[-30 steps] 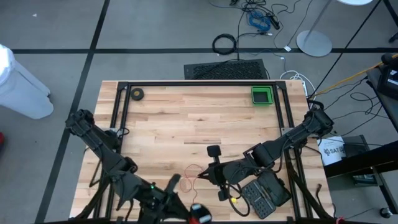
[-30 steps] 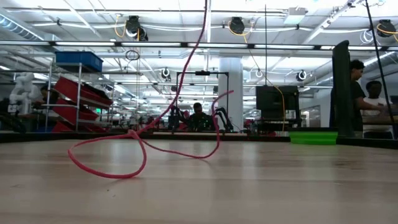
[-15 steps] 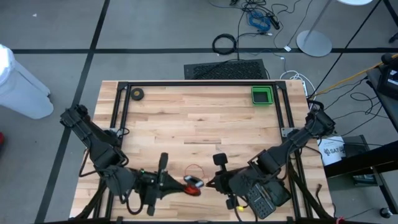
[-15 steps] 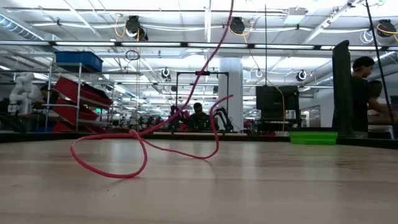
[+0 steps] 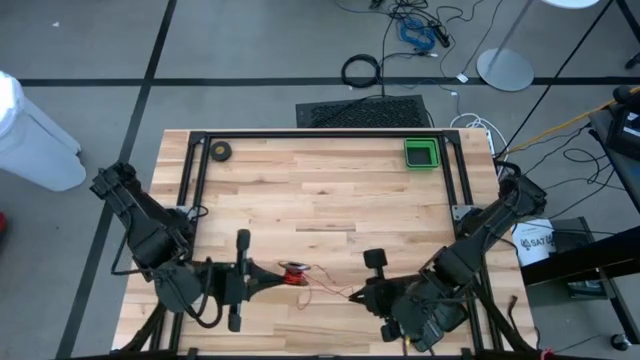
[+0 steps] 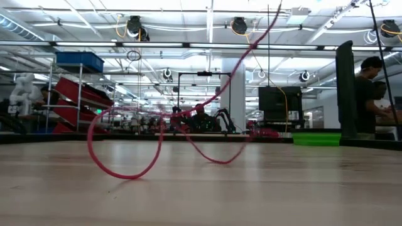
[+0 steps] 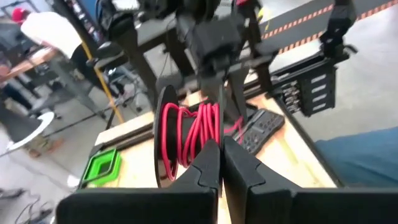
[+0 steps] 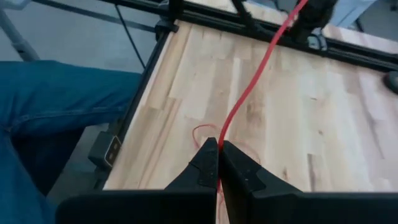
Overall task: Coil cords
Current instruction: Coil the red wire into the spool
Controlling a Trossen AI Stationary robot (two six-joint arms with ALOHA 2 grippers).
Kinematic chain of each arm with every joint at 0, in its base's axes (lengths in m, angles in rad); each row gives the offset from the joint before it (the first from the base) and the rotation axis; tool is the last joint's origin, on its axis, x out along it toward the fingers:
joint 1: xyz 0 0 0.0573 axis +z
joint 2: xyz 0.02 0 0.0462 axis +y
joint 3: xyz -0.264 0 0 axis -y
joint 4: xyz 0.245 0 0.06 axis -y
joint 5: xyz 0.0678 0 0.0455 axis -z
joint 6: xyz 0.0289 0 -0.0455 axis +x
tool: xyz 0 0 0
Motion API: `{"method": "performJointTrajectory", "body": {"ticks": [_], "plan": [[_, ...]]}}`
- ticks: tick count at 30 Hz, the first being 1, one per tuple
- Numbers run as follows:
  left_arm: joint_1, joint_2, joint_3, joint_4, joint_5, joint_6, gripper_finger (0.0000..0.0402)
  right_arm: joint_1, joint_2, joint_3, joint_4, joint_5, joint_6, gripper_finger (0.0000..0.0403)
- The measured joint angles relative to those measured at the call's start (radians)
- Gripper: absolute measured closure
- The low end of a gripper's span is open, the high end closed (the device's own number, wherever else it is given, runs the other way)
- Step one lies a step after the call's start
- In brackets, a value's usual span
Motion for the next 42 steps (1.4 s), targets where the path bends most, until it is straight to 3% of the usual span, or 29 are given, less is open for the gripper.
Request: {"method": "performJointTrajectory", "body": {"ticks": [12,26,32,42], "plan": [[-0.022,-0.002,0.0,-0.022,-0.052,-0.032,0.0393,0.093,-0.049,0.0,-0.1,0.194,0.097,0.0403],[-0.015,-0.002,0.0,-0.109,-0.045,-0.137,0.0393,0.127,-0.059,0.0,-0.084,0.218,0.045,0.0403],[0.033,-0.001,0.0,-0.164,0.102,-0.195,0.0393,0.128,-0.083,0.0,0.015,0.203,-0.126,0.0403],[0.121,0.068,0.0,-0.171,0.37,-0.151,0.0393,0.072,-0.102,0.0,0.262,0.208,-0.45,0.0403]]}}
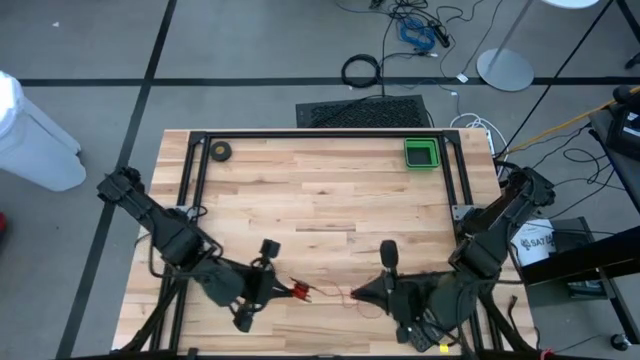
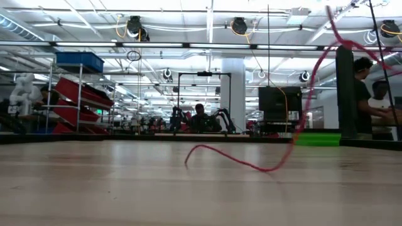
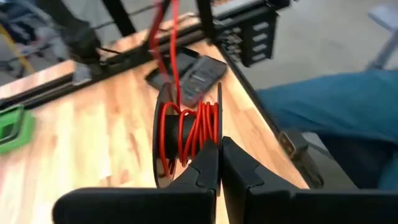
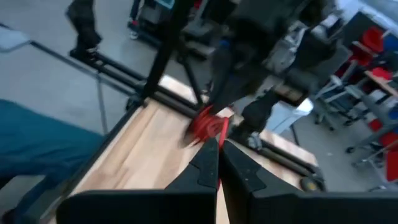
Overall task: Coil cords
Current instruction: Coil the red wire into the spool
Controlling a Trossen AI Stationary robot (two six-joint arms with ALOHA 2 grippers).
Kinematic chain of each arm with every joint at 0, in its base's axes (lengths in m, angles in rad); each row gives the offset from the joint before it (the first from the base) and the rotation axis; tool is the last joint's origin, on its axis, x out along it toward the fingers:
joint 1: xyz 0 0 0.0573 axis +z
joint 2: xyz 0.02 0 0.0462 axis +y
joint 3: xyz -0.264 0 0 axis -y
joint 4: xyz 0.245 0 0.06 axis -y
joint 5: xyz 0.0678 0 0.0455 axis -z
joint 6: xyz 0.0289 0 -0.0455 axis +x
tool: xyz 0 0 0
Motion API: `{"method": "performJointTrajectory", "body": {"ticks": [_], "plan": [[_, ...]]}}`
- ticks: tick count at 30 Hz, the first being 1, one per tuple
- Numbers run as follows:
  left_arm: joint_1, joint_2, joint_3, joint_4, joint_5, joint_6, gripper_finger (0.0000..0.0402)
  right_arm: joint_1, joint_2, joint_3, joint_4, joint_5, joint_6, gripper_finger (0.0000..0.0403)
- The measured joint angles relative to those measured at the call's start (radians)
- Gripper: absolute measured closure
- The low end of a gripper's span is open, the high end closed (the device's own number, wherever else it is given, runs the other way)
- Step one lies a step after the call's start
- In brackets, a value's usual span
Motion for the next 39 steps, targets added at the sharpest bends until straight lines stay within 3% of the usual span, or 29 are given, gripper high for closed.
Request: {"method": "performJointTrajectory", "body": {"ticks": [6,14,22,39], "plan": [[0.048,0.041,0.0,0.054,0.144,0.065,0.0393,-0.073,0.0,0.0,0.056,-0.008,-0.081,0.0403],[0.097,0.087,0.0,0.119,0.287,0.19,0.0393,-0.192,0.004,0.0,0.072,-0.222,-0.056,0.0403],[0.099,0.129,0.0,0.203,0.393,0.369,0.0393,-0.256,0.046,0.0,0.116,-0.347,-0.057,0.0403],[0.073,0.133,0.0,0.353,0.401,0.508,0.0393,-0.3,0.092,0.0,0.14,-0.431,-0.024,0.0403]]}}
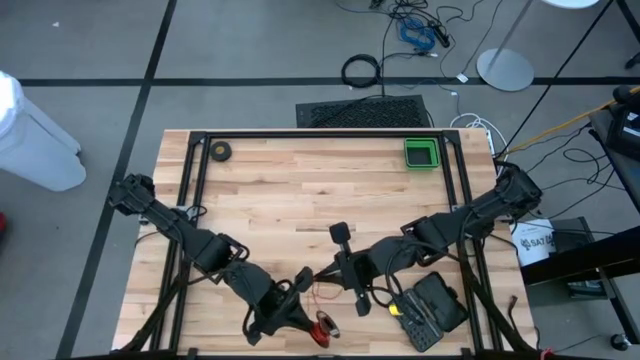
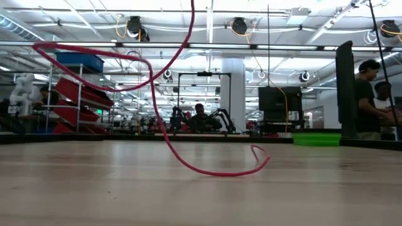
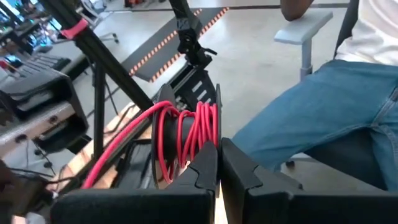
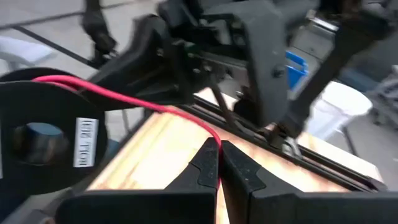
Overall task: Coil cords
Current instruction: Coil the red wire into the spool
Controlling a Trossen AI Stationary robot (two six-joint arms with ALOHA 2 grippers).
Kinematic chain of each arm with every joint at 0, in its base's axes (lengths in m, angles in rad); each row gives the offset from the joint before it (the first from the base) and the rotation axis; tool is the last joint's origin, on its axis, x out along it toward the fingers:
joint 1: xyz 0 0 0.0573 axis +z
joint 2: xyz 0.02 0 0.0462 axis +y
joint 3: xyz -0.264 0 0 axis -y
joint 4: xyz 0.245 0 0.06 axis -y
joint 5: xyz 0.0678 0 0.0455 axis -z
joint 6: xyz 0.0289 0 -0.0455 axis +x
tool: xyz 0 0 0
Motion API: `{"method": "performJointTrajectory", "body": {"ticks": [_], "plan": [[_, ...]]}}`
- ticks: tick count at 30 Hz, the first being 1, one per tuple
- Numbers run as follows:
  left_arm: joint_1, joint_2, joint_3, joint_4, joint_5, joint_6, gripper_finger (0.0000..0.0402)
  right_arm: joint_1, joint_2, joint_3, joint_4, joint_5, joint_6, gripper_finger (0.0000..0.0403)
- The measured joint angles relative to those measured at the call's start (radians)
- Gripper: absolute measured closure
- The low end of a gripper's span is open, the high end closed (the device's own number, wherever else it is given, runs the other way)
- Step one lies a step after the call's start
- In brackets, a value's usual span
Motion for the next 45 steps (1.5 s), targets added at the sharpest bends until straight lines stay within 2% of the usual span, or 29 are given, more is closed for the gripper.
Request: {"method": "performJointTrajectory", "body": {"ticks": [5,13,20,29,37,40,45], "plan": [[-0.004,0.0,0.0,0.018,0.0,0.033,0.0393,-0.008,0.019,0.0,0.036,-0.108,0.001,0.0403],[-0.053,0.0,0.0,0.064,-0.004,0.111,0.0393,-0.029,0.052,0.001,0.044,-0.131,0.021,0.0403],[-0.09,0.0,0.0,0.122,-0.039,0.173,0.0393,-0.052,0.069,0.001,0.048,-0.216,0.048,0.0403],[-0.136,-0.018,0.0,0.136,-0.345,0.152,0.0393,-0.05,0.068,0.001,-0.034,-0.219,0.113,0.0403],[-0.186,-0.087,0.0,0.046,-0.615,0.007,0.0393,-0.04,0.042,0.001,-0.156,-0.209,0.206,0.0403],[-0.197,-0.106,0.0,-0.007,-0.705,-0.041,0.0393,-0.02,0.014,0.001,-0.213,-0.145,0.246,0.0403],[-0.199,-0.121,0.0,-0.067,-0.779,-0.105,0.0393,0.031,-0.029,0.002,-0.301,0.006,0.303,0.0403]]}}
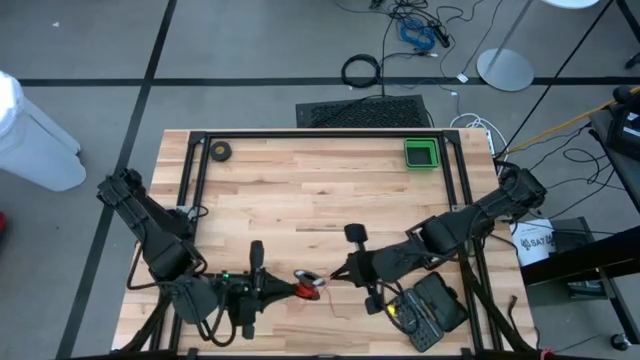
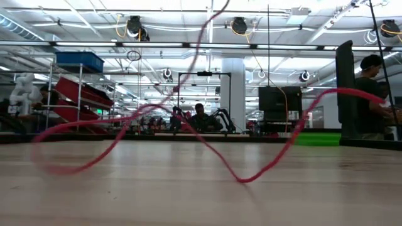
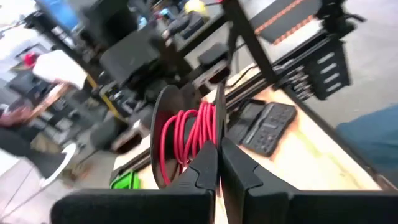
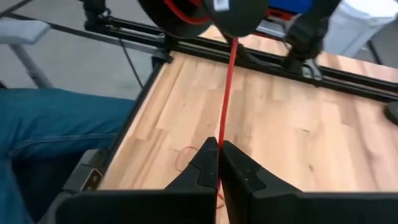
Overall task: Coil cords
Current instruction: Coil the red wire into the spool
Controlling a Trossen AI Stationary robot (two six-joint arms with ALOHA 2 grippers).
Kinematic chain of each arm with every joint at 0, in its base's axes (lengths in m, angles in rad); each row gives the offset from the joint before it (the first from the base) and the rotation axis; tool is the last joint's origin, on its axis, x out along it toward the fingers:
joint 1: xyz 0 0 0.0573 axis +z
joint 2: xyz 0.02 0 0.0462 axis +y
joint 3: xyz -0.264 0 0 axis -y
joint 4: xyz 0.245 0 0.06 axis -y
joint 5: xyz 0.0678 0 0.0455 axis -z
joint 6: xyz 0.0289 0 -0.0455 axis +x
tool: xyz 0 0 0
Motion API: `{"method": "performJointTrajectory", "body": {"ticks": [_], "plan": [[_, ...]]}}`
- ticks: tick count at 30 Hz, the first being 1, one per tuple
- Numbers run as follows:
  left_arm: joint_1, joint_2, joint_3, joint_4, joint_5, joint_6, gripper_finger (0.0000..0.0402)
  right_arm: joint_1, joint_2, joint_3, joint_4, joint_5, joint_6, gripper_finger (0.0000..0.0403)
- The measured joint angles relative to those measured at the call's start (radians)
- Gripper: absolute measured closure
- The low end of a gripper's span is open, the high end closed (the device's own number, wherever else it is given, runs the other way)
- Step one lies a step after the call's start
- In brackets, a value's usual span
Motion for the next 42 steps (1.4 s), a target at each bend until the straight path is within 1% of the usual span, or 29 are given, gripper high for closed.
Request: {"method": "performJointTrajectory", "body": {"ticks": [4,10,12,15,17,20,23,28,31,34,36,42], "plan": [[0.0,0.0,0.0,-0.016,-0.044,-0.007,0.0393,0.042,-0.022,0.0,-0.023,0.069,0.021,0.0403],[0.026,-0.001,0.0,-0.015,-0.047,-0.037,0.0393,0.068,-0.027,0.0,-0.015,0.076,0.023,0.0403],[0.033,-0.002,0.0,-0.008,-0.015,-0.04,0.0393,0.066,-0.027,0.0,-0.014,0.085,0.023,0.0403],[0.046,-0.003,0.0,0.04,0.075,-0.054,0.0393,0.054,-0.026,-0.001,-0.019,0.127,0.023,0.0403],[0.048,-0.003,0.0,0.081,0.11,-0.056,0.0393,0.041,-0.026,-0.001,-0.016,0.125,0.023,0.0403],[0.047,-0.003,0.0,0.105,0.114,-0.056,0.0393,0.034,-0.026,-0.001,-0.008,0.123,0.023,0.0403],[0.047,-0.003,0.0,0.137,0.114,-0.056,0.0393,0.036,-0.026,-0.001,-0.006,0.08,0.023,0.0403],[0.046,-0.002,-0.002,0.314,0.113,-0.034,0.0393,0.048,-0.029,0.002,0.011,0.079,0.023,0.0403],[0.045,0.0,-0.002,0.348,0.112,-0.01,0.0393,0.067,-0.029,0.002,0.008,0.079,0.023,0.0403],[0.06,0.002,-0.003,0.397,0.074,0.024,0.0393,0.09,-0.028,0.001,0.005,0.069,0.009,0.0403],[0.078,0.002,-0.003,0.423,0.068,0.026,0.0393,0.107,-0.029,0.001,0.003,0.071,0.004,0.0403],[0.121,-0.001,-0.003,0.425,0.062,0.026,0.0393,0.138,-0.041,-0.001,-0.017,0.07,0.001,0.0403]]}}
